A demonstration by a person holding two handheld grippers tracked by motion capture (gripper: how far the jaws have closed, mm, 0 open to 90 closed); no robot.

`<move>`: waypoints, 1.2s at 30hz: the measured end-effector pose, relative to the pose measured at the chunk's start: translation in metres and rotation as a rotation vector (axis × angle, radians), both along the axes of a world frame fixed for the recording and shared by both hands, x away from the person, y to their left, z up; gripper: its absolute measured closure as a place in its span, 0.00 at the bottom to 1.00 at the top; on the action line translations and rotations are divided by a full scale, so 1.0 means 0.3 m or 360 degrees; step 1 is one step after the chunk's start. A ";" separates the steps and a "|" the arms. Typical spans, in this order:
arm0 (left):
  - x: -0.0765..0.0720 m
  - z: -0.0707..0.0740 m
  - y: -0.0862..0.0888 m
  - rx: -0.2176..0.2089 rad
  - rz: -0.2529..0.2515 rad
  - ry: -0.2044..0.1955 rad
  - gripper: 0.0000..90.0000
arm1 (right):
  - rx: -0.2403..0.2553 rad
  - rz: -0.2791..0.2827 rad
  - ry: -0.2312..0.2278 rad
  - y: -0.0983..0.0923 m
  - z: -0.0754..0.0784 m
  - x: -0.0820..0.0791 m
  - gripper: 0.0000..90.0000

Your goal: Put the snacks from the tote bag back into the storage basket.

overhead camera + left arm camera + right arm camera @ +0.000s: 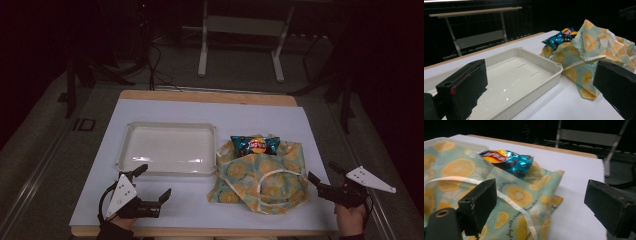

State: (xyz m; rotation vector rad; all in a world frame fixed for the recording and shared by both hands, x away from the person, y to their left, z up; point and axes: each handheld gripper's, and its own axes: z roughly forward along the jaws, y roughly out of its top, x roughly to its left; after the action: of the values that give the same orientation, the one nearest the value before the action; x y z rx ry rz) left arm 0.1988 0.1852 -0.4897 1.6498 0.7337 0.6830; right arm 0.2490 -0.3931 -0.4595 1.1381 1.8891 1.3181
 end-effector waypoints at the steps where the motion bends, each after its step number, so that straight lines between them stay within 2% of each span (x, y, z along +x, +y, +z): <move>1: -0.001 0.000 0.000 0.0000 0.0000 -0.0001 0.00 | -0.0001 0.0008 -0.0008 -0.001 0.001 -0.002 0.12; 6: -0.005 0.001 -0.001 0.0000 -0.0014 0.0001 0.00 | 0.0025 0.0039 -0.0021 -0.010 0.016 -0.011 0.12; 8: -0.007 0.001 -0.003 -0.0003 -0.0012 -0.0003 0.00 | 0.0019 0.0077 -0.0007 -0.014 0.022 -0.020 0.12; 14: -0.010 0.001 -0.008 0.0002 -0.0028 0.0004 0.00 | -0.0010 0.0094 0.0011 -0.005 0.031 -0.023 0.12; 16: -0.011 0.000 -0.011 0.0000 -0.0036 0.0008 0.00 | 0.0017 0.0137 -0.0022 0.003 0.050 -0.021 0.12; 21: -0.013 0.001 -0.011 0.0002 -0.0045 0.0005 0.00 | 0.0001 0.0162 -0.0038 0.018 0.071 -0.009 0.12; 27: -0.011 0.001 -0.011 0.0004 -0.0051 0.0006 0.00 | -0.0022 0.0236 -0.0074 0.053 0.110 0.029 0.12; 36: -0.010 -0.001 -0.012 0.0014 -0.0062 0.0011 0.00 | -0.0054 0.0317 -0.0060 0.105 0.140 0.105 0.12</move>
State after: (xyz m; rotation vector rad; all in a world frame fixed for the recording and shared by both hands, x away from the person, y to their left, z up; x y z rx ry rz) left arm 0.1957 0.1816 -0.4900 1.6713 0.7027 0.6540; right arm 0.2805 -0.3616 -0.4176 0.9206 2.0311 1.3970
